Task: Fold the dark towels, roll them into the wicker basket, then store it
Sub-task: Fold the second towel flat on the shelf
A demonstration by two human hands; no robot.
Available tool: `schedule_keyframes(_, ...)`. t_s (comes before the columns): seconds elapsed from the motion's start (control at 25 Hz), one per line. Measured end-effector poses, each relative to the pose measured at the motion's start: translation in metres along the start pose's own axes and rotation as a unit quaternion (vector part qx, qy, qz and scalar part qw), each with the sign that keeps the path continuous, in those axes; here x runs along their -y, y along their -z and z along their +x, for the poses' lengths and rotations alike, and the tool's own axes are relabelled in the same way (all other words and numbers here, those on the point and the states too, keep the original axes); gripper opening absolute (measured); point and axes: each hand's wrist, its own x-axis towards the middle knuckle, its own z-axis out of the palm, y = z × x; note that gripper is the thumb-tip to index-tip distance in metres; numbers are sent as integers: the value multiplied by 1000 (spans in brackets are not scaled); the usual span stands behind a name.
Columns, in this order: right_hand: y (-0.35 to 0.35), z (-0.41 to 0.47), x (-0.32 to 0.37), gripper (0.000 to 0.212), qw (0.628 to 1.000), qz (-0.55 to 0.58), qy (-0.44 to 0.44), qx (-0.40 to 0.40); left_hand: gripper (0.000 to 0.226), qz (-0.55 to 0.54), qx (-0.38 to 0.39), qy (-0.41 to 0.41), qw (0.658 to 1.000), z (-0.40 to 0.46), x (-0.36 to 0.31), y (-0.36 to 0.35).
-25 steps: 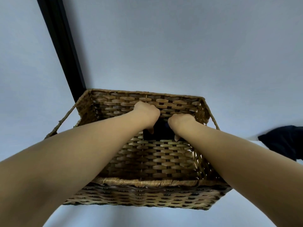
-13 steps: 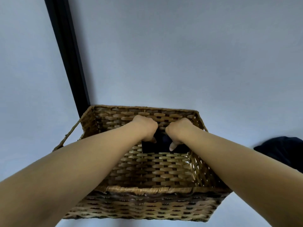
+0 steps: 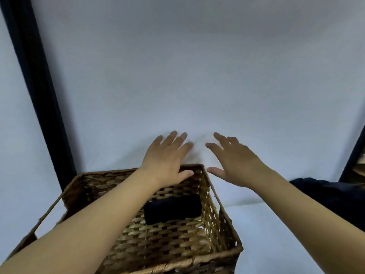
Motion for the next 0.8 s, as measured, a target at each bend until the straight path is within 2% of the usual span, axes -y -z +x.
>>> schedule_keyframes(0.16,-1,-32,-46,68,999,7,-42,-2,84,-21,-31,-35,999,43,-48,16)
schedule_keyframes(0.32,-26,-79,-108,63,993,23,-106,37,81,-18,-33,-90,995,78,-126,16)
schedule_keyframes(0.44,-54,-115,-160,60,985,48,-146,74,78,-3,-18,-112,993,110,-188,14)
schedule_keyframes(0.6,-90,-152,-237,50,979,73,-172,81,78,-5,34,-125,992,153,-261,6)
schedule_keyframes(0.72,-123,-179,-303,45,968,77,-211,113,70,-78,83,-130,985,182,-325,-13)
schedule_keyframes(0.8,-151,-193,-334,45,951,132,-238,145,58,-161,111,-115,974,197,-364,-36)
